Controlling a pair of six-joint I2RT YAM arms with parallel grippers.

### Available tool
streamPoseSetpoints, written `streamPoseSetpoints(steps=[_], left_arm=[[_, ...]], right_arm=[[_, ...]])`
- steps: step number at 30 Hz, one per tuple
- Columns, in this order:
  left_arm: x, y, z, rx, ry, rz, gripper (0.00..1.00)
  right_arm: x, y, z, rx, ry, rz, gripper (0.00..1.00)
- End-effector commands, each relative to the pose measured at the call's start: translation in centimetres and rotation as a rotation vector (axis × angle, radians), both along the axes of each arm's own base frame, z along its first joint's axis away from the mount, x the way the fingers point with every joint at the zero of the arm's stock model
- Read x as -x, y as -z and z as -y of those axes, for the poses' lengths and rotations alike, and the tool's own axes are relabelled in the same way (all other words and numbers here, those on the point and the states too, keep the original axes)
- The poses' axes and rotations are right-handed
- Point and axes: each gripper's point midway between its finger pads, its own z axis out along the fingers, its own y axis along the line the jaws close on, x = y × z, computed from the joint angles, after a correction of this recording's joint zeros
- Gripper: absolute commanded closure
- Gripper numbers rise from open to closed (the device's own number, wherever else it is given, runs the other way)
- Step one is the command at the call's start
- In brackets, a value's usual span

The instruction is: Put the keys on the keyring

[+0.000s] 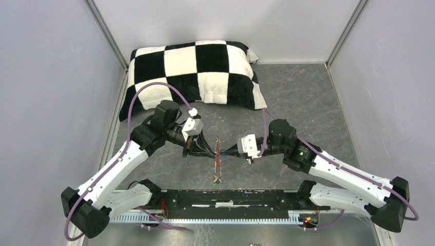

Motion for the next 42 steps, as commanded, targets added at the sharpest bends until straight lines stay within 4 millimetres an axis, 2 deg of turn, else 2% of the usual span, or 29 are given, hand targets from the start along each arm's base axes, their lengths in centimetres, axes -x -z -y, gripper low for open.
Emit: streamPoseSetpoints(steps=[1,7,14,17,24,42], left_arm=[[0.0,-1.2,0.2,0.026,-0.001,-0.018,0.98],[-0.5,-1.1,0.3,0.013,-0.035,-0.023,0.98],[-2.1,-1.6,0.9,0.018,-0.111,-0.013,0.98],[-2.5,-2.0,1.0,0.022,-0.126,0.003,0.98],[-2.6,-2.2,1.0,0.024,-0.135,0.008,0.98],[-2.7,-1.8,0.6,0.013,-0.158,0.046,0.98]], right_arm=[[0.0,-1.9,-0.1,-0.070,0.012,0.019,0.99],[0.0,-1.7,0.2,-0.060,0.026,0.012,0.99],[-0.2,-1.8,0.7,-0.047,0.054,0.001,1.00],[-0.5,-2.4,1.0,-0.055,0.081,0.007,1.00],[-0.6,-2.0,1.3,-0.034,0.101,-0.003,1.00],[-2.0,-3.1,0.9,-0.055,0.175,-0.037,1.00]])
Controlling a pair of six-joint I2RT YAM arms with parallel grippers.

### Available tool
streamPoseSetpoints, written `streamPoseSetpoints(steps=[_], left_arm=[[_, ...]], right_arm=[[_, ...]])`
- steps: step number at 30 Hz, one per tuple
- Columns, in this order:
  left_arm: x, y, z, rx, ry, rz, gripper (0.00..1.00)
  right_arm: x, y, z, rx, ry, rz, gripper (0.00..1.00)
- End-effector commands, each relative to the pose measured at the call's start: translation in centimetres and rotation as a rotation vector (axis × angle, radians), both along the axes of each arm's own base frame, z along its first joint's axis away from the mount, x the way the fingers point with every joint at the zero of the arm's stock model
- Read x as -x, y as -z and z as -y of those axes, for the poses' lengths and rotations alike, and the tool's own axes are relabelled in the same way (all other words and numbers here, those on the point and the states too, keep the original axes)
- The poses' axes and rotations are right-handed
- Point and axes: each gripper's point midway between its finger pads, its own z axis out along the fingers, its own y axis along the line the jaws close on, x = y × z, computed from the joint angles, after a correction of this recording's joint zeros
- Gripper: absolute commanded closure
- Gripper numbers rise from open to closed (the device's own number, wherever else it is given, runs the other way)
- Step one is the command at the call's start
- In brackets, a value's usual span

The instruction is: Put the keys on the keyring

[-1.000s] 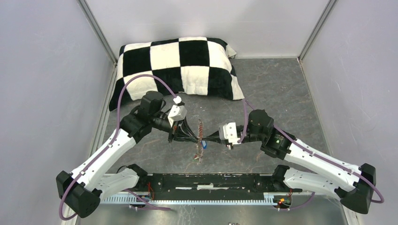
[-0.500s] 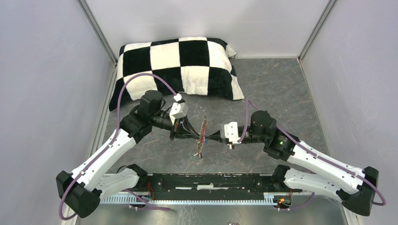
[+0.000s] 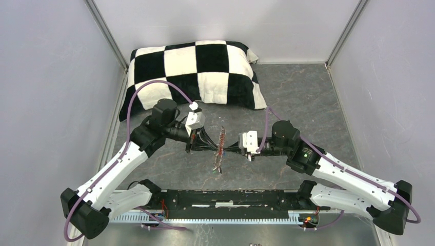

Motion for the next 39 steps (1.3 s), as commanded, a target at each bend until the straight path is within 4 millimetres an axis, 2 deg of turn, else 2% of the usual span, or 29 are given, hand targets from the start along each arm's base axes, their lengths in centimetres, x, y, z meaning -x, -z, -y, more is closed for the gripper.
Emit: streamPoseSetpoints(steps=[1,8,14,16,18,20,23,26,31,39], left_arm=[[-0.3,-1.3,-0.1,0.030,-0.009,0.077,0.98],[-1.0,-1.3,-0.3,0.033,-0.027,0.187,0.98],[-1.6,-3.0,-0.2,0.043,-0.010,0.287,0.98],[-1.6,-4.1,-0.2,0.053,-0.012,0.292,0.98],[-1.4,-6.0,-0.1,0.081,-0.013,0.288,0.98],[-1.3,-7.5,0.1,0.097,-0.019,0.262,0.98],[-0.9,-8.4,0.1,0.102,-0.001,0.238,0.98],[-0.6,-8.5,0.0,0.104,0.003,0.223,0.98],[-0.2,-9.5,-0.1,0.130,-0.008,0.225,0.98],[0.2,-11.9,-0.1,0.173,-0.003,0.239,0.98]], right_arm=[[-0.7,-3.2,-0.3,-0.071,0.045,0.008,1.00],[-1.4,-3.0,-0.3,-0.044,0.068,0.017,1.00],[-1.7,-4.8,-0.2,-0.063,0.072,0.055,0.99],[-1.7,-5.6,0.0,-0.070,0.077,0.066,0.99],[-1.6,-6.9,0.1,-0.089,0.075,0.076,1.00],[-1.2,-9.1,0.4,-0.127,0.065,0.095,1.00],[-1.0,-11.4,0.8,-0.164,0.071,0.112,0.99],[-1.0,-12.5,1.0,-0.177,0.079,0.116,1.00],[-1.0,-13.1,1.1,-0.186,0.087,0.107,1.00],[-1.4,-12.8,0.7,-0.179,0.091,0.097,0.99]])
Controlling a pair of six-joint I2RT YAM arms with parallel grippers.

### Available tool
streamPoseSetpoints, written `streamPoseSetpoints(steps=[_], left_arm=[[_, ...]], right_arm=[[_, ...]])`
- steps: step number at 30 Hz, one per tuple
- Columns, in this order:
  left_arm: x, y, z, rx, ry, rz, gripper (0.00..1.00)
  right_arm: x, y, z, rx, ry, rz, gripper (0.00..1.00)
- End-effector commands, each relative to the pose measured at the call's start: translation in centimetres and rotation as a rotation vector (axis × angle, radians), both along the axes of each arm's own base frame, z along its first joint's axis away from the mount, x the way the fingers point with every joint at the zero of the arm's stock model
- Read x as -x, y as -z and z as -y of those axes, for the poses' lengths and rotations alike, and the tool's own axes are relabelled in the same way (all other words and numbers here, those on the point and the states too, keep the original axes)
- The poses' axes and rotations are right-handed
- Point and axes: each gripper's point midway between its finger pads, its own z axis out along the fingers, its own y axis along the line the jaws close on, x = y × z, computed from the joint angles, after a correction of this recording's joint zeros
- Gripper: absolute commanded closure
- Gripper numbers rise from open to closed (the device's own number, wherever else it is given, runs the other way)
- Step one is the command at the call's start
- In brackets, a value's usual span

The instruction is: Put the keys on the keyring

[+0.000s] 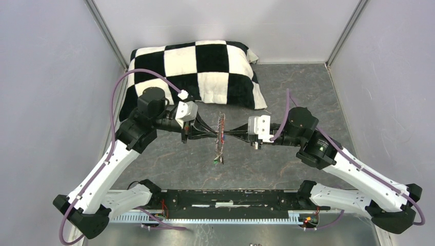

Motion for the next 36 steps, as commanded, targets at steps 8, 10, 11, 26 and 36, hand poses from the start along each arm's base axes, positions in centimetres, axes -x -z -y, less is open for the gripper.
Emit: streamPoseSetpoints(steps=[8,10,11,26,36], left_arm=[[1.3,-4.1,-0.2,0.085,0.041,0.049,0.98],[1.3,-4.2,-0.2,0.086,0.041,0.046,0.98],[1.3,-4.2,-0.2,0.086,0.040,0.046,0.98],[-0.3,-3.4,-0.2,0.060,-0.073,0.008,0.98],[-0.9,-3.2,-0.2,0.047,-0.108,-0.011,0.98]], right_arm=[[-0.4,-2.3,0.0,-0.061,0.023,0.007,1.00],[-0.4,-2.5,0.0,-0.066,0.022,0.008,1.00],[-0.4,-2.5,0.0,-0.068,0.020,0.008,1.00],[0.0,-2.8,-0.7,-0.085,-0.014,-0.012,1.00],[0.2,-2.6,-0.7,-0.086,-0.025,-0.009,1.00]])
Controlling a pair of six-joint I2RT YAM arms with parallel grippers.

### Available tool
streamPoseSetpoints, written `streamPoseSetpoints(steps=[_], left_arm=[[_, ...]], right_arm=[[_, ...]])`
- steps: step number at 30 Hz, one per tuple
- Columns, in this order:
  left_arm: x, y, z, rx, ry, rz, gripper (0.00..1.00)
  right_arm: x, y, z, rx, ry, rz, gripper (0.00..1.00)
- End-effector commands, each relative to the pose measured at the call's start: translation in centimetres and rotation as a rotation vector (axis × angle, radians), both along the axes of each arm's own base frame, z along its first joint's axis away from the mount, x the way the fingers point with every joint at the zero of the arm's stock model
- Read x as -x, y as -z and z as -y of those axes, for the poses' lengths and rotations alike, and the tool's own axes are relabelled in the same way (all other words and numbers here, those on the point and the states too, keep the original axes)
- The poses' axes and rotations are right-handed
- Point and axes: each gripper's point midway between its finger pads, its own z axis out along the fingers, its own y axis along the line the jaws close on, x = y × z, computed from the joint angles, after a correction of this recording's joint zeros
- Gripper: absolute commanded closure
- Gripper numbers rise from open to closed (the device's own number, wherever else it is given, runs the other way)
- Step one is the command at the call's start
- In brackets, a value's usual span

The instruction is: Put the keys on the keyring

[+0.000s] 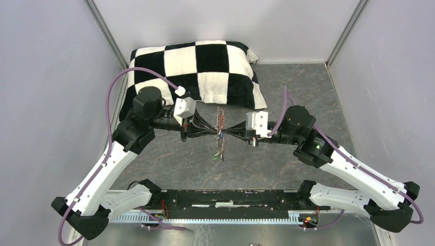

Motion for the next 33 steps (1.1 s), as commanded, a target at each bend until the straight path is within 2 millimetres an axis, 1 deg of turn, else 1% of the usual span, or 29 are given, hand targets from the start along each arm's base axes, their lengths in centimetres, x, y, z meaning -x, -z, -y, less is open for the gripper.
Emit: streamPoseSetpoints(steps=[1,10,23,27,33], left_arm=[[-0.4,-1.4,-0.2,0.021,-0.046,0.002,0.98],[-1.3,-0.6,-0.1,-0.023,-0.076,-0.027,0.98],[-1.7,0.5,-0.3,-0.076,-0.097,-0.033,0.98],[-1.5,0.6,-0.4,-0.082,-0.088,-0.025,0.98],[-0.6,0.6,-0.5,-0.082,-0.043,0.015,0.98]], right_arm=[[0.5,-2.7,0.1,-0.070,-0.023,0.035,1.00],[0.8,-2.9,-0.1,-0.071,-0.039,0.036,1.00],[1.0,-3.0,-0.6,-0.072,-0.063,0.025,1.00],[0.9,-2.8,-0.7,-0.066,-0.064,0.020,1.00],[0.5,-2.3,-0.8,-0.052,-0.046,0.019,1.00]])
